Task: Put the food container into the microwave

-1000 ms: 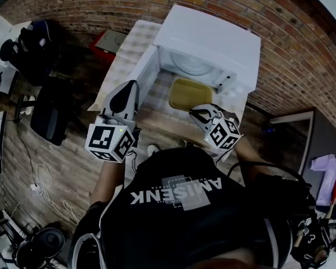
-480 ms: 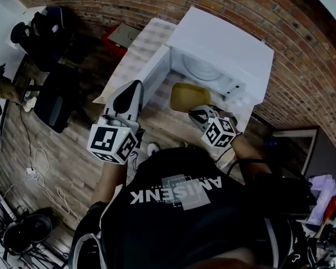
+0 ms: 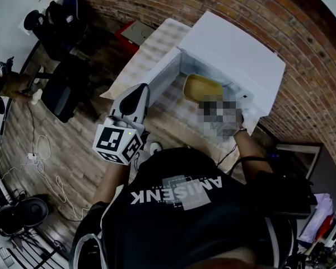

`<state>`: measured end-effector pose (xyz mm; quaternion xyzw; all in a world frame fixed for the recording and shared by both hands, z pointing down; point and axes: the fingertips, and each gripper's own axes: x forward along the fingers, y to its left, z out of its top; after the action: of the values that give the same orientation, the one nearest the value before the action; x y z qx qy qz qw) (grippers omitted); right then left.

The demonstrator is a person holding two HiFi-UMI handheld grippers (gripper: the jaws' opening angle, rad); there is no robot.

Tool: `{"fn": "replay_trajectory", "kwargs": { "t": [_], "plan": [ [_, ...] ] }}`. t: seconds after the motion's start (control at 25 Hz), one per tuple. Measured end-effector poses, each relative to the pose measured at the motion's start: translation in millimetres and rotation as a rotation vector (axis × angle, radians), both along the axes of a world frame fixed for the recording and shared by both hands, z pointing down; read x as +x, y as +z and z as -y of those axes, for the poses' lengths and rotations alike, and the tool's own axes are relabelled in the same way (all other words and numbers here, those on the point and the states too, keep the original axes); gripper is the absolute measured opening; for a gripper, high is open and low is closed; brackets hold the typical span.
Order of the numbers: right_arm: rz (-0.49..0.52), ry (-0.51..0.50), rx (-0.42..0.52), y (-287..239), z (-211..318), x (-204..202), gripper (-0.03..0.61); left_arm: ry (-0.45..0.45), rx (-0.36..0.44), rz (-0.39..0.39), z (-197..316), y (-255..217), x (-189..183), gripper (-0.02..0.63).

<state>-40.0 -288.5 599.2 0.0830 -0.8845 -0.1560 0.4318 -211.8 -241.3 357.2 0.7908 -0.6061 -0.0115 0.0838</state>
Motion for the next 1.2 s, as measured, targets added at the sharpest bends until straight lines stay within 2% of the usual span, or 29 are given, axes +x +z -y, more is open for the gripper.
{"fn": "replay_trajectory", "kwargs": {
  "t": [0.2,0.48,0.84,1.0,1.2],
  "plan": [
    [0.014,0.099,-0.019,5,37,4,0.051,-0.022,-0.021,0.008,-1,3,1,0.012],
    [0.012,0.139,-0.001,11,73,6,0.051,-0.042,-0.031,0.020,-3,4,3,0.012],
    [0.007,0.251,0.037,26,121,13,0.051,-0.008,-0.051,0.034,-5,13,13,0.012],
    [0.015,0.314,0.018,31,134,7,0.051,-0.027,-0.056,0.039,-9,12,5,0.012],
    [-0.027,0.345,0.029,44,143,1,0.051,-0.051,-0.070,0.036,-10,16,-3,0.012]
  ]
}}
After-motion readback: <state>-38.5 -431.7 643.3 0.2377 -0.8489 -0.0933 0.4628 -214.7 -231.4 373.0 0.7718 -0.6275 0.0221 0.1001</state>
